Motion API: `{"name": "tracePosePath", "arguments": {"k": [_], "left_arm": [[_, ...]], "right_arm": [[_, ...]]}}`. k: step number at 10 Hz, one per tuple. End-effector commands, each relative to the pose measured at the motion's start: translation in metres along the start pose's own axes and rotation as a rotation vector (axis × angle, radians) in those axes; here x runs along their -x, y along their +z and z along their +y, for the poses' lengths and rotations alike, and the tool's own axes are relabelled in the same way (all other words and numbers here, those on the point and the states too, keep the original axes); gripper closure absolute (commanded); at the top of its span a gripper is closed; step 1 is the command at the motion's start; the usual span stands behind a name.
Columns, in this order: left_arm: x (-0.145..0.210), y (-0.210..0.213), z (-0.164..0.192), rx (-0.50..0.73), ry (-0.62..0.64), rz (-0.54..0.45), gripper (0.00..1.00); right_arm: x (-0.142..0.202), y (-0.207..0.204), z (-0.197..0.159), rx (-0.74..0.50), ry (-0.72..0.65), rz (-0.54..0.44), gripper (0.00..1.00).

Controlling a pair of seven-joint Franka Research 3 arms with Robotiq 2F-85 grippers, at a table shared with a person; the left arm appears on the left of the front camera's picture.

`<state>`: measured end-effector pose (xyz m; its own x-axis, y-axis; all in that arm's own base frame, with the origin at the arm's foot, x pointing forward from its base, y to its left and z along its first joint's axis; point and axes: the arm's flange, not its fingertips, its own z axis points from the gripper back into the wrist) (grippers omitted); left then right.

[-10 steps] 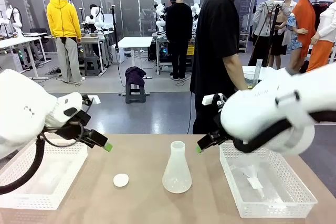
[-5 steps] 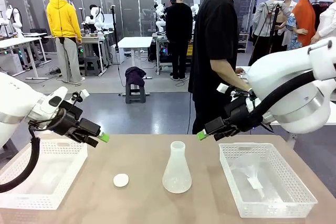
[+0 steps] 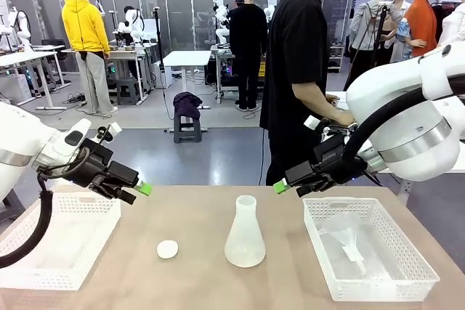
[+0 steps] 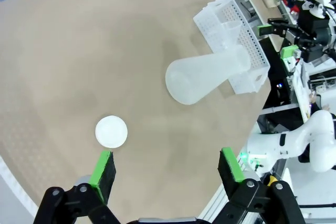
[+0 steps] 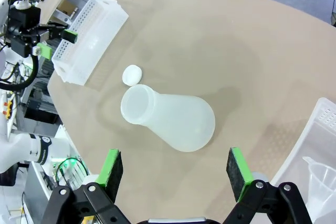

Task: Prepare the solutions needed for the experiment.
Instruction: Pick up the Plastic Funnel and insert it into the Big flask.

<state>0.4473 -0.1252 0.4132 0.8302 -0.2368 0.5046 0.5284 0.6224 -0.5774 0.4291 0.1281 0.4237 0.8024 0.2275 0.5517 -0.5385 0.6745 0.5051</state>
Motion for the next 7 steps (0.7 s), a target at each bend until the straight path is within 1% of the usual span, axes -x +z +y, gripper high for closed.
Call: {"name": "tracePosePath", "arguments": {"k": [1,2,3,4,5,7], "left_arm": [[0.000,0.000,0.000,0.009,0.003,-0.004,0.00],[-0.007,0.006,0.004,0.137,0.036,-0.067,0.00],[-0.009,0.016,0.014,0.234,0.100,-0.115,0.00],[-0.007,0.024,0.023,0.283,0.130,-0.133,0.00],[-0.004,0.034,0.027,0.359,0.151,-0.140,0.00],[0.001,0.044,0.038,0.466,0.142,-0.145,0.00]], "right_arm": [[0.000,0.000,-0.001,-0.010,-0.006,-0.006,0.00],[-0.005,0.002,-0.007,-0.077,-0.054,-0.088,0.00],[-0.006,0.008,-0.015,-0.190,-0.090,-0.148,0.00],[-0.007,0.013,-0.022,-0.224,-0.129,-0.180,0.00],[-0.007,0.019,-0.026,-0.325,-0.203,-0.212,0.00],[-0.008,0.030,-0.035,-0.432,-0.285,-0.252,0.00]]}}
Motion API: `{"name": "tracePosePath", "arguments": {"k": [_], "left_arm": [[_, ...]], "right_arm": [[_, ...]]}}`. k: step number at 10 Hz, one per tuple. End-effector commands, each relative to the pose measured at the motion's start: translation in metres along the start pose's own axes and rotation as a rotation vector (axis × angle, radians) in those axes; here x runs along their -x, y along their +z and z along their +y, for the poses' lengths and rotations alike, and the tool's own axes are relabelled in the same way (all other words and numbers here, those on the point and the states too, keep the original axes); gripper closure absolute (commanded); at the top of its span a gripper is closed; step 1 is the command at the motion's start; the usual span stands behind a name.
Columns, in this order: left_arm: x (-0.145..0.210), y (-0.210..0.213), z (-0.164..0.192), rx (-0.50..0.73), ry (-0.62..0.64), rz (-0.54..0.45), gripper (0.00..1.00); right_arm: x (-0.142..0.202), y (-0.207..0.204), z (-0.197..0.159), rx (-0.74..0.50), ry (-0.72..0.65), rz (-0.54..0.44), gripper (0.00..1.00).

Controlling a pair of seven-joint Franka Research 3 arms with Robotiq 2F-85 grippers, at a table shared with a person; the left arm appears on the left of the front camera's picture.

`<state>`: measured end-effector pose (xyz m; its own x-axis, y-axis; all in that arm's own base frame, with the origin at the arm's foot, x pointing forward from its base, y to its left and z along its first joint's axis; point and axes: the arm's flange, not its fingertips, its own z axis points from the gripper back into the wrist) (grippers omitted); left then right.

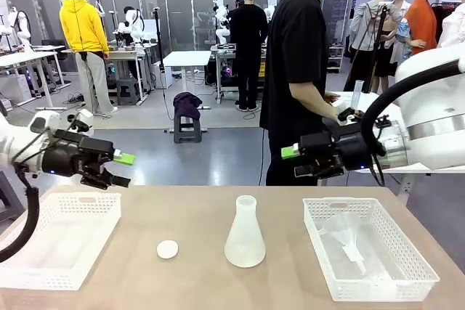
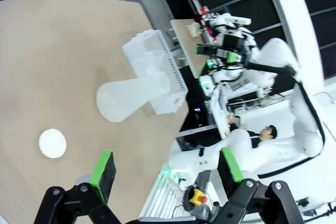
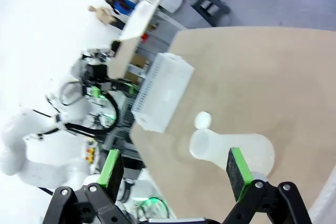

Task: Prepare the solutions needed for the experiment.
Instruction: Pick up the Plastic Funnel and insert it into the Big flask.

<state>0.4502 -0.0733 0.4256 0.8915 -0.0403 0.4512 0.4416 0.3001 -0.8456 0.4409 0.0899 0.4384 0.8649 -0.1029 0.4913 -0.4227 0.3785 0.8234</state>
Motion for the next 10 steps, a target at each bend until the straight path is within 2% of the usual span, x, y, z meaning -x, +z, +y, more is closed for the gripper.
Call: {"name": "tracePosePath", "arguments": {"k": [1,2,4,7,8,10], "left_arm": [[-0.002,0.009,0.016,0.121,-0.035,-0.004,0.00],[0.001,0.016,0.020,0.161,-0.066,-0.016,0.00],[0.003,0.024,0.024,0.242,-0.180,-0.060,0.00],[0.002,0.033,0.036,0.235,-0.002,-0.131,0.00],[0.003,0.034,0.038,0.234,0.059,-0.120,0.00],[0.003,0.035,0.038,0.185,0.092,-0.107,0.00]], "right_arm": [[-0.003,0.008,-0.012,-0.129,-0.109,-0.033,0.00],[-0.003,0.016,-0.014,-0.115,-0.177,-0.037,0.00],[-0.003,0.038,-0.019,-0.166,-0.294,-0.036,0.00],[-0.001,0.055,-0.028,-0.194,-0.332,-0.002,0.00],[-0.001,0.055,-0.030,-0.191,-0.331,-0.003,0.00],[0.001,0.052,-0.035,-0.168,-0.301,-0.008,0.00]]}}
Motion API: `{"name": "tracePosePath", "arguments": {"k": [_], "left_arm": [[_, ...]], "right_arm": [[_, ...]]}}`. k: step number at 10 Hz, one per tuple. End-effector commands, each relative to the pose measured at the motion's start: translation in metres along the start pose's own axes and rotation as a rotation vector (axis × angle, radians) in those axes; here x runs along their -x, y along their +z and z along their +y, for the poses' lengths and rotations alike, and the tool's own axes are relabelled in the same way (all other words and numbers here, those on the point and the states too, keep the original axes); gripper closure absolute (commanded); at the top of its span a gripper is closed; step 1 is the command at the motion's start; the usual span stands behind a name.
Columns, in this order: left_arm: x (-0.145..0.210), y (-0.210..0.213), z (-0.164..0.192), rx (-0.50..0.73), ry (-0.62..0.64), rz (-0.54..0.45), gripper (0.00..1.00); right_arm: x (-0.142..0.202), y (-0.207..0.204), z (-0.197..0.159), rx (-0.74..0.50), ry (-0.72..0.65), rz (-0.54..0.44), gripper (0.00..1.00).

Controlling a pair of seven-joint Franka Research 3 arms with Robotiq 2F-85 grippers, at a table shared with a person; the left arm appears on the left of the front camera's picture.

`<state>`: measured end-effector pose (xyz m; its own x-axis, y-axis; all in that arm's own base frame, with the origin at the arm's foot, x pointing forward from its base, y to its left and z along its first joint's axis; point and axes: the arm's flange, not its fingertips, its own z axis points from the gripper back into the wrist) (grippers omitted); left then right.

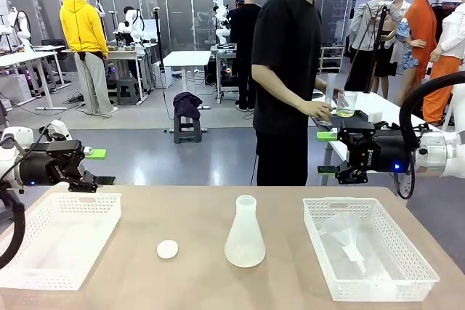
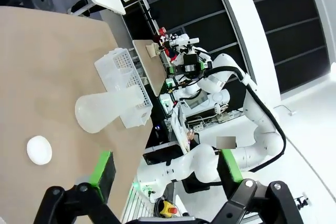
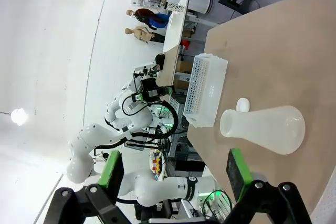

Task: Prepare the solutions needed for the experiment.
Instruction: Pick up the Plastic Funnel and insert it into the Big flask.

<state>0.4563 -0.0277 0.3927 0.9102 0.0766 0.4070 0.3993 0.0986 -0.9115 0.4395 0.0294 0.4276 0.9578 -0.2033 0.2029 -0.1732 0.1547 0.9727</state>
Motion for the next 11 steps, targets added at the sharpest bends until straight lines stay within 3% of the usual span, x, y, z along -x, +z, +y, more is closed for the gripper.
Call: {"name": "tracePosePath", "arguments": {"k": [1,6,7,10,11], "left_arm": [[-0.008,-0.001,-0.007,-0.023,0.038,0.023,0.00],[0.000,0.000,0.000,0.000,0.000,0.000,0.00],[0.000,0.000,0.000,0.000,0.000,0.000,0.00],[0.000,0.000,0.000,0.000,0.000,0.000,0.00],[0.000,0.000,0.000,0.000,0.000,0.000,0.00]], "right_arm": [[0.000,0.000,0.002,-0.005,-0.002,-0.004,0.00],[0.000,0.000,0.000,0.000,0.001,0.000,0.00],[-0.012,0.004,0.010,0.130,0.095,0.005,0.00],[-0.053,0.015,0.043,0.430,0.457,0.257,0.00],[-0.067,0.016,0.057,0.497,0.632,0.398,0.00]]}}
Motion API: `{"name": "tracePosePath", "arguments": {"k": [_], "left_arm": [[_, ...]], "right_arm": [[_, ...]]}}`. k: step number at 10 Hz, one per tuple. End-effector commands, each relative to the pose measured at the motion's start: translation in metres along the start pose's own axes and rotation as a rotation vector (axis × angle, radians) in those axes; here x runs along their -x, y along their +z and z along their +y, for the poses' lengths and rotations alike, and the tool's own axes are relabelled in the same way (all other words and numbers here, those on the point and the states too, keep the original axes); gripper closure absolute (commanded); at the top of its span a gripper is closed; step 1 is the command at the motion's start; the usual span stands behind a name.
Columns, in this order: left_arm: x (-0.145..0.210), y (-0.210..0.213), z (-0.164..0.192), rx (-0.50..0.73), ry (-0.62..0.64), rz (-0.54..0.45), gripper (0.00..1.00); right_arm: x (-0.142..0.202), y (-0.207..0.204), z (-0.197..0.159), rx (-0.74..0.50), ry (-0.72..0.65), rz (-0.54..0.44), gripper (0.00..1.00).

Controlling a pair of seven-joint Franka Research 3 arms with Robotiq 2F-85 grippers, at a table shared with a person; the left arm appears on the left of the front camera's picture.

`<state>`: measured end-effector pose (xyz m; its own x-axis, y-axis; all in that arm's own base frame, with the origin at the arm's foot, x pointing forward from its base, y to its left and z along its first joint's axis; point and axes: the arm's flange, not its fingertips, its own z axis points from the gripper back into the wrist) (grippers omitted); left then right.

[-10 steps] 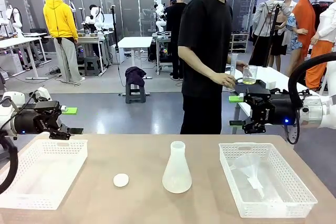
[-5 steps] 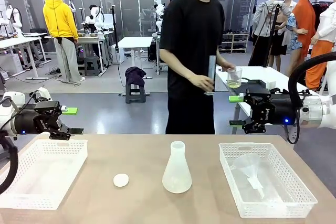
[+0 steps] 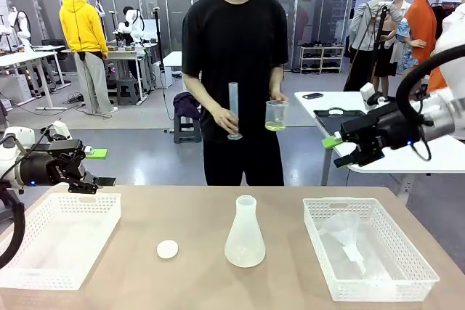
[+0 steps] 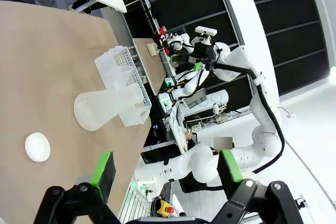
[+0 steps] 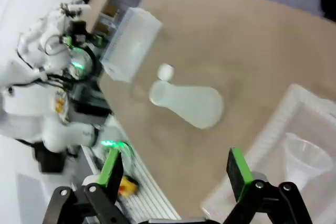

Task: Prepare the solutions needed for the experiment.
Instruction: Pick up the Plastic Funnel and insert it into the Big flask.

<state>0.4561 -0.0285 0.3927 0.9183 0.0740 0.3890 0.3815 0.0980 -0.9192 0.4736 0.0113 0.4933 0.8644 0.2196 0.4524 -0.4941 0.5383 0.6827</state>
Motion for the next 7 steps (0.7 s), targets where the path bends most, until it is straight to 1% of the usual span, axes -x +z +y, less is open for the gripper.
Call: {"name": "tracePosePath", "arguments": {"k": [1,2,3,4,5,6,7], "left_arm": [[0.000,0.001,0.000,0.001,-0.019,-0.005,0.00],[0.000,0.001,0.000,0.001,-0.019,-0.005,0.00],[0.000,0.001,0.000,0.001,-0.019,-0.005,0.00],[0.000,0.001,0.000,0.001,-0.019,-0.005,0.00],[0.000,0.001,0.000,0.001,-0.019,-0.005,0.00],[0.000,0.001,0.000,0.001,-0.019,-0.005,0.00],[0.000,0.001,0.000,0.001,-0.019,-0.005,0.00]], "right_arm": [[-0.032,0.007,-0.004,0.163,0.324,0.183,0.00],[-0.042,0.006,0.001,0.236,0.427,0.315,0.00],[-0.049,0.003,0.005,0.265,0.567,0.466,0.00],[-0.056,-0.008,0.006,0.307,0.618,0.541,0.00],[-0.059,-0.022,0.004,0.322,0.623,0.559,0.00],[-0.049,0.000,0.011,0.249,0.434,0.450,0.00],[-0.049,0.000,0.011,0.249,0.434,0.450,0.00]]}}
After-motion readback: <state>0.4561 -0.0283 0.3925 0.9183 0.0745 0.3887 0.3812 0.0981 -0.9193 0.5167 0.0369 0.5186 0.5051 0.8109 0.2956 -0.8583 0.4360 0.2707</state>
